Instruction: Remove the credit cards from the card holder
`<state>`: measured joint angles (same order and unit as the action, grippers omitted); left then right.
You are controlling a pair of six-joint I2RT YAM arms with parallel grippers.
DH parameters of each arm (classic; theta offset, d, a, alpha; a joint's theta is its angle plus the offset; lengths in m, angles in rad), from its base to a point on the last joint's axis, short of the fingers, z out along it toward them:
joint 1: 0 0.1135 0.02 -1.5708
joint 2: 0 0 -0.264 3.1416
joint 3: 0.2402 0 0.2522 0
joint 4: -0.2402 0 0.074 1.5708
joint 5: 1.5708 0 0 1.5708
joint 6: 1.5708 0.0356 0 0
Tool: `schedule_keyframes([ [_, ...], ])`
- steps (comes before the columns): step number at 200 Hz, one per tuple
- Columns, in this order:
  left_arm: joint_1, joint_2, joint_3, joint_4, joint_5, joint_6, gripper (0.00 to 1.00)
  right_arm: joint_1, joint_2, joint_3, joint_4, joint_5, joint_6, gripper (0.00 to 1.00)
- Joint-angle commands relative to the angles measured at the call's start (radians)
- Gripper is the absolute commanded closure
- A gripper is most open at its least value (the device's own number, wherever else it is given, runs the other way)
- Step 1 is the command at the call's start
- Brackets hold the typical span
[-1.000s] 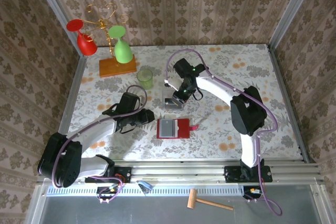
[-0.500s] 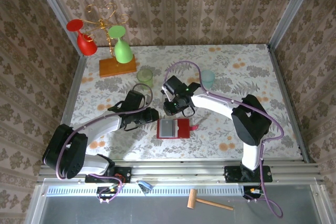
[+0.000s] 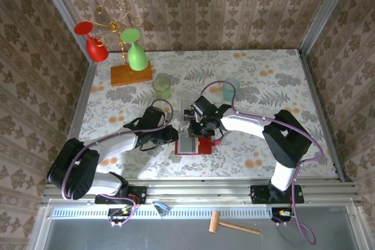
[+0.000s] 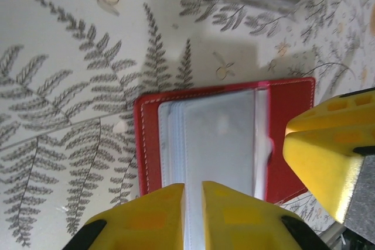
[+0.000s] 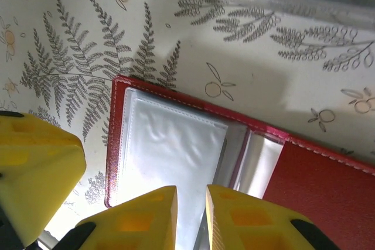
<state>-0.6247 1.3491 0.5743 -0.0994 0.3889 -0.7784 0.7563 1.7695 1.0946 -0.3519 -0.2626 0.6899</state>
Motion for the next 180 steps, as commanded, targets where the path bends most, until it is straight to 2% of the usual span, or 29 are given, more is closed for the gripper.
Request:
schedule_keyframes([
  [1, -0.013, -0.005, -0.025, 0.022, 0.01, -0.025, 0.85, -0.002, -0.033, -0.035, 0.081, -0.061, 0.08, 0.79],
  [180, -0.019, 0.05, -0.033, 0.015, 0.014, -0.043, 0.92, -0.003, 0.028, -0.048, 0.134, -0.13, 0.13, 0.77],
])
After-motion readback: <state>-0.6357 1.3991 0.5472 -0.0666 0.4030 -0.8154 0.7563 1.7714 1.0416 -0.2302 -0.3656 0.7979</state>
